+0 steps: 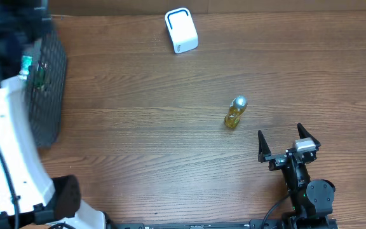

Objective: Scan the item barcode
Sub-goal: 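Open the left gripper and move it back to the basket, then grasp the green tissue pack in the basket with the left gripper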

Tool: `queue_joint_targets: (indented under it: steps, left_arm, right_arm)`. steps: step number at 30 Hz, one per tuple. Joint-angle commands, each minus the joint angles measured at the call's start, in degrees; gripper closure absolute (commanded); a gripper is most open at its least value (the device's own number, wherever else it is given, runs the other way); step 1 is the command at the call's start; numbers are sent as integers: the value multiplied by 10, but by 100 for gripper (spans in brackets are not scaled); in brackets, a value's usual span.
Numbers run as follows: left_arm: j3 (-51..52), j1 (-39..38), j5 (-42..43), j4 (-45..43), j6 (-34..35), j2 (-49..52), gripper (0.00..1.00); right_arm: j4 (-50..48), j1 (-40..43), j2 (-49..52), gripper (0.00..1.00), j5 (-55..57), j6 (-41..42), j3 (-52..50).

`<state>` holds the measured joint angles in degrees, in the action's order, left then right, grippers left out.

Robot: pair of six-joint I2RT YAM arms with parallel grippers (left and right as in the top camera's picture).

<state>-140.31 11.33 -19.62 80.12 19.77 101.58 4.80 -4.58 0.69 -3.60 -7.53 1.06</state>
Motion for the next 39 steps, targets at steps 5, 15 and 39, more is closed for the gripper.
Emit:
queue_joint_targets:
  steps: [5,15,39]
  left_arm:
    - [-9,144,96,4,-115,37,0]
    - [-8,211,209,13,-245,157,1]
    - [-8,206,351,-42,-365,360,1]
  right_arm:
    - [-2,2,-5,0,5,0,-6]
    - [-2,2,-5,0,5,0,-6]
    - [-2,2,-5,0,5,-1,-6]
